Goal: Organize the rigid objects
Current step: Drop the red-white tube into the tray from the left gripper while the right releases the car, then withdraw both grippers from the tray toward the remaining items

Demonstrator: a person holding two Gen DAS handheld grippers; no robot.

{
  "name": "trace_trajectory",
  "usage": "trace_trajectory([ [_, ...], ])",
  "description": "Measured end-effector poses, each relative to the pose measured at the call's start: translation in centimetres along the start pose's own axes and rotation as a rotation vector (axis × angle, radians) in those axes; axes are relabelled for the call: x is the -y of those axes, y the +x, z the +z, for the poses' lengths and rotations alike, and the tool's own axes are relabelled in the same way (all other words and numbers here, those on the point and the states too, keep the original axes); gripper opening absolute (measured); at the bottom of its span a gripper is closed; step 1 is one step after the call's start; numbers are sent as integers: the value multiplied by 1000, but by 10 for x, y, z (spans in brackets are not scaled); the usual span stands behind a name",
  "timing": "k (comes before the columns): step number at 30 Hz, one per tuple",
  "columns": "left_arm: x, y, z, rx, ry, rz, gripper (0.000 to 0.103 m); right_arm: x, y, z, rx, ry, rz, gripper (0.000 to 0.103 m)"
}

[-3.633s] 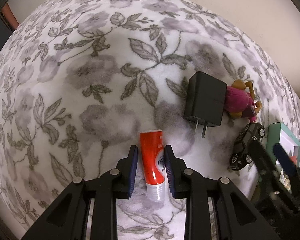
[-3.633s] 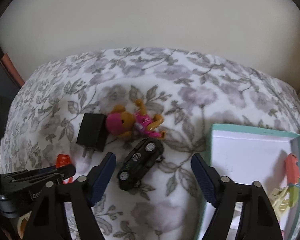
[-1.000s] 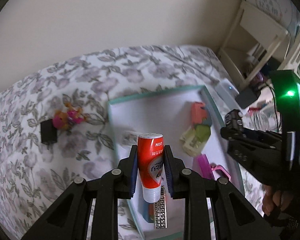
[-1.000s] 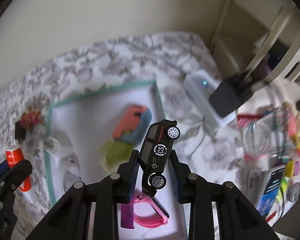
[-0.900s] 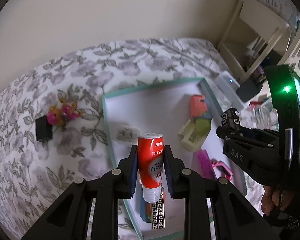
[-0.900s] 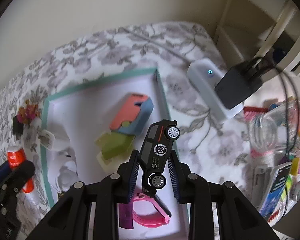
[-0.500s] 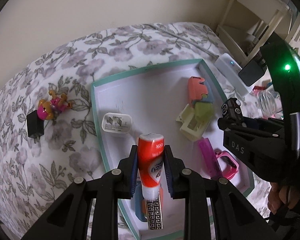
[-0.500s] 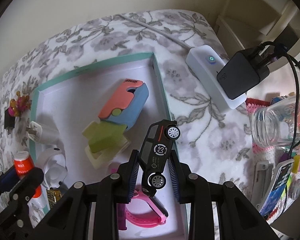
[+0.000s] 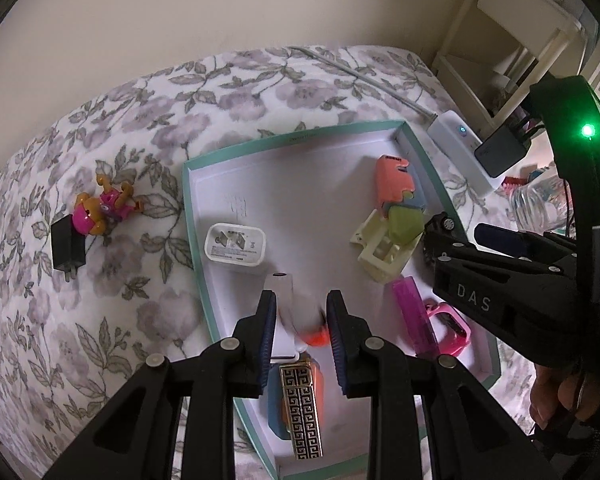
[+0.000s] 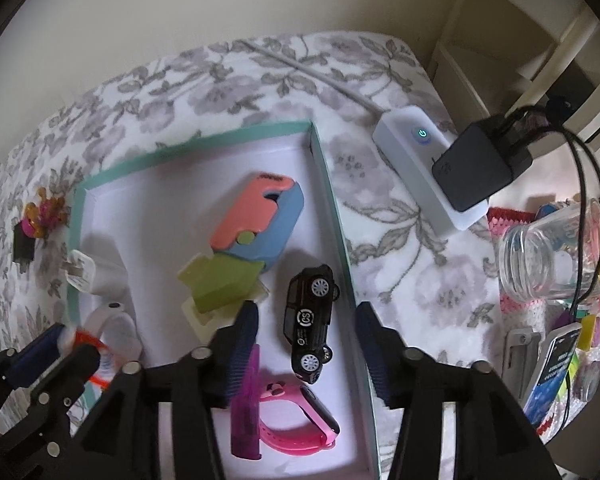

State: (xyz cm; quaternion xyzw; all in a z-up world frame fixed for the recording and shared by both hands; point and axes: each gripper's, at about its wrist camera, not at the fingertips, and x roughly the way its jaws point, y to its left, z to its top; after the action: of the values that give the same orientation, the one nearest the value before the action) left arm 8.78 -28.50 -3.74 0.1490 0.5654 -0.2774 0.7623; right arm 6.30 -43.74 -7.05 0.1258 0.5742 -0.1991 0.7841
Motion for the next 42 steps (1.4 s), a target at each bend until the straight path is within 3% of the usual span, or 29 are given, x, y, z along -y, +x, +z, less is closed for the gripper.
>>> trace_trajectory([
  [3, -6, -10, 3, 31, -13, 22, 28, -2, -8, 2, 21, -5, 2, 56],
  [7, -22, -23, 8, 68, -64, 21, 50, -4, -20, 1, 53, -10, 6, 61],
  [10, -36, -30, 10, 90, -101, 41, 55, -6, -28, 1, 79, -9, 14, 70],
  [13, -53, -35, 11, 107, -153, 60, 66, -10, -38, 3, 111, -12, 17, 71],
  [20, -86, -40, 13, 123, -247, 102, 76, -18, -57, 6, 176, -11, 47, 84],
  [26, -112, -39, 11, 123, -317, 154, 79, -23, -56, 8, 182, -11, 45, 85],
  [29, -124, -38, 10, 124, -347, 179, 87, -24, -55, 8, 185, -12, 47, 85],
  [36, -153, -37, 5, 133, -414, 241, 90, -37, -56, 9, 196, -28, 67, 86],
  [39, -168, -37, 3, 137, -449, 262, 90, -46, -56, 9, 203, -42, 77, 100],
  [41, -180, -38, 0, 141, -479, 268, 93, -55, -57, 9, 214, -54, 83, 100],
  [42, -184, -38, -1, 141, -490, 270, 99, -59, -57, 10, 218, -59, 87, 100],
])
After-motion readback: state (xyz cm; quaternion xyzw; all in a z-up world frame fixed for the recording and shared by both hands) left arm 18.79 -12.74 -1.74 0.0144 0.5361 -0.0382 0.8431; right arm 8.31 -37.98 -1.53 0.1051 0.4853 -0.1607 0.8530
